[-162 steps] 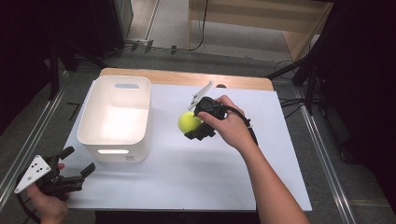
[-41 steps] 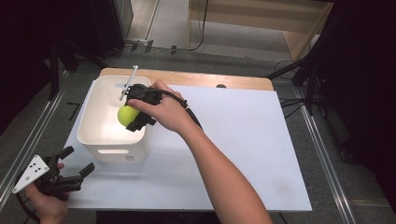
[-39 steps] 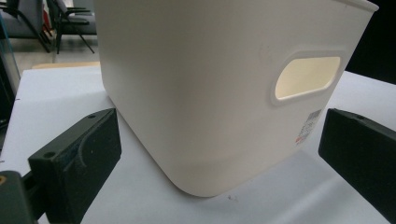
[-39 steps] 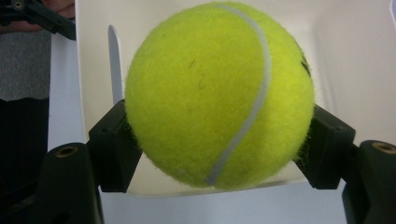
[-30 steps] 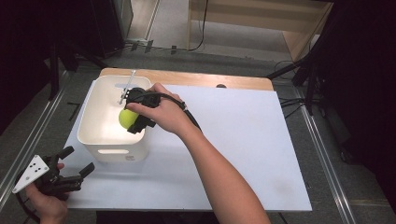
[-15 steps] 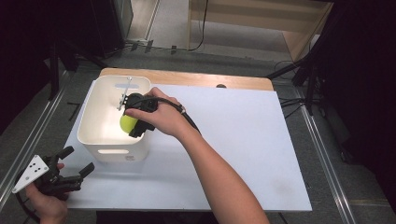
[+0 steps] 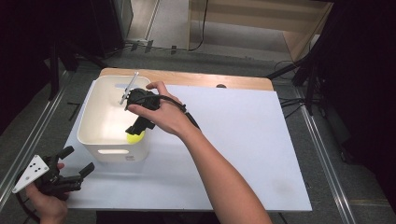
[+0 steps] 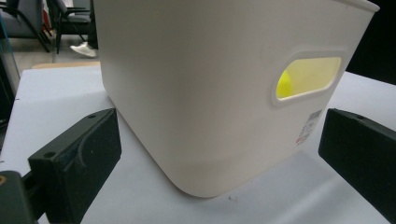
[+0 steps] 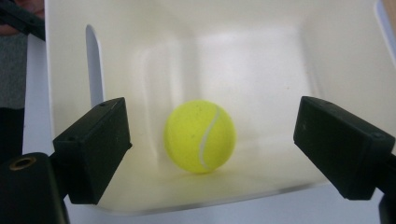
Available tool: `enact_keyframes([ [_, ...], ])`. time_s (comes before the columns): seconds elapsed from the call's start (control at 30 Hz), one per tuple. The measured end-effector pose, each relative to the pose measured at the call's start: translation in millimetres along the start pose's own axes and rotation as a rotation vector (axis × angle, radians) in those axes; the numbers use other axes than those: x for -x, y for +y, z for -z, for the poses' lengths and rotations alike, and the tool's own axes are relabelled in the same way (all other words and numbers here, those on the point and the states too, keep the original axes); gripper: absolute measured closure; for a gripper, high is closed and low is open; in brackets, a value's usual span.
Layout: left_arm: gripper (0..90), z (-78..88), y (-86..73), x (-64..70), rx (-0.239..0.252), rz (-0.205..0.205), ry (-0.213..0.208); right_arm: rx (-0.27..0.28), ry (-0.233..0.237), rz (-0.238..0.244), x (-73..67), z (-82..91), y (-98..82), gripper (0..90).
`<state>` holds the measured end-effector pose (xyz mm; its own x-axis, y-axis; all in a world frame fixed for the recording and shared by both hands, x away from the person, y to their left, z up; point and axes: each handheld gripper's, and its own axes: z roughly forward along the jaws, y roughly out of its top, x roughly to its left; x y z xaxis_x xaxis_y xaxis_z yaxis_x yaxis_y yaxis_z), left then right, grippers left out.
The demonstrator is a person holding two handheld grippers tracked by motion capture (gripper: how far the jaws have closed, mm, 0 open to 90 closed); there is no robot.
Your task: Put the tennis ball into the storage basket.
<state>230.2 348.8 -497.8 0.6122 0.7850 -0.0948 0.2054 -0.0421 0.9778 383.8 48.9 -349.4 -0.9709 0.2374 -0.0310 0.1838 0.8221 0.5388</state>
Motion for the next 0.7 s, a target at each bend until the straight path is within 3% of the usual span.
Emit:
enact_keyframes([
  [0.3, 0.0, -0.4, -0.1, 0.5, 0.000, 0.002, 0.004, 0.062, -0.020, -0.031, 2.1, 16.4, -13.1, 9.4],
  [0.57, 0.0, -0.9, -0.1, 0.9, 0.001, 0.003, 0.004, 0.066, -0.035, -0.063, 3.7, 26.4, -31.1, 8.4],
  [0.7, 0.0, -1.0, -0.1, 0.8, -0.001, 0.000, 0.004, 0.090, -0.031, -0.080, 5.2, 32.4, -42.3, 0.0],
])
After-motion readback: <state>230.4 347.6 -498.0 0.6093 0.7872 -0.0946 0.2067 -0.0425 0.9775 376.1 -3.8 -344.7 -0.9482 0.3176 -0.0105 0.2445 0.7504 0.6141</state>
